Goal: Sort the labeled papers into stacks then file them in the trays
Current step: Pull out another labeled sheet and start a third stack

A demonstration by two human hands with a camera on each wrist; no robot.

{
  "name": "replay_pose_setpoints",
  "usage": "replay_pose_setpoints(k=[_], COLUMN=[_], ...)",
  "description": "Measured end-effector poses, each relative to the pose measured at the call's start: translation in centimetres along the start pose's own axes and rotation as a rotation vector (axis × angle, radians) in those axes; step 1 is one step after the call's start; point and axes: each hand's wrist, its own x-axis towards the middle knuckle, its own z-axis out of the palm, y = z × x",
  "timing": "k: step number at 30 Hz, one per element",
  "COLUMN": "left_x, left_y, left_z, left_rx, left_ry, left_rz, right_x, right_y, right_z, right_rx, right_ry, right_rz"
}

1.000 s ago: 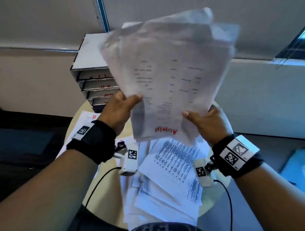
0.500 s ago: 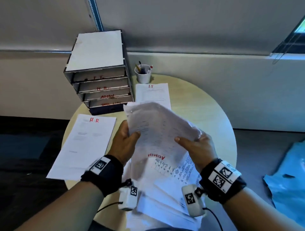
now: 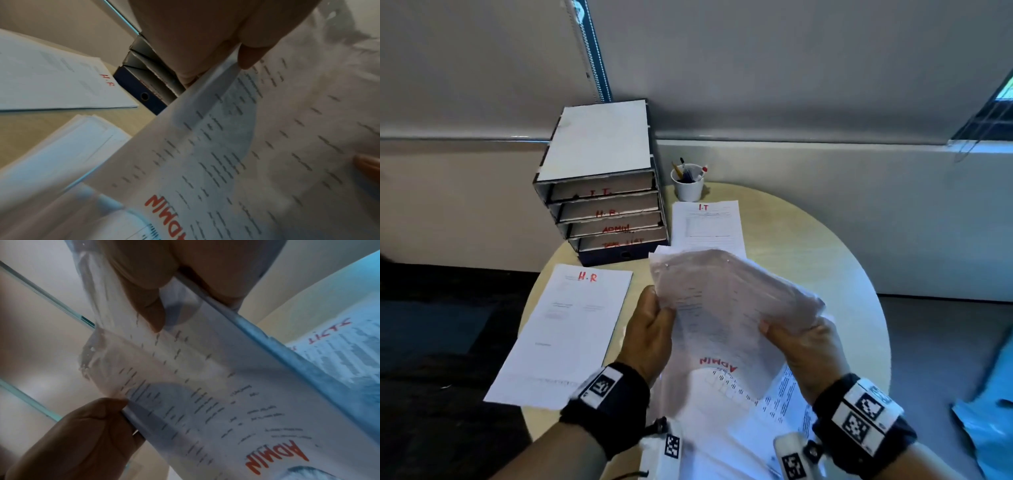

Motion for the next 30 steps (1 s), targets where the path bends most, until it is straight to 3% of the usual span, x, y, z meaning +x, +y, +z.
replay_pose_setpoints(k=[8,19,23,30], left_x=[0.3,0.8,0.6,0.9], left_y=[-0.6,-0.7,-1.4,-1.4], left_z=[0.2,0.1,0.1,0.2], left_rx=[-0.105,-0.134,-0.096,-0.068], left_ry=[0.017,0.021,0.013,-0.047], left_rz=[-0.103,-0.080,-0.085,-0.033], right_x=[0.9,1.7,1.6,2.5], right_y=[0.3,-0.2,-0.3,-0.8], right_z=[0.1,0.4,0.3,-0.1], right_rx=[-0.016,-0.122,-0.118,-0.100], right_ry=[-0.011,0.026,-0.016,-0.043], right_rz=[0.039,0.051,0.115,0.077])
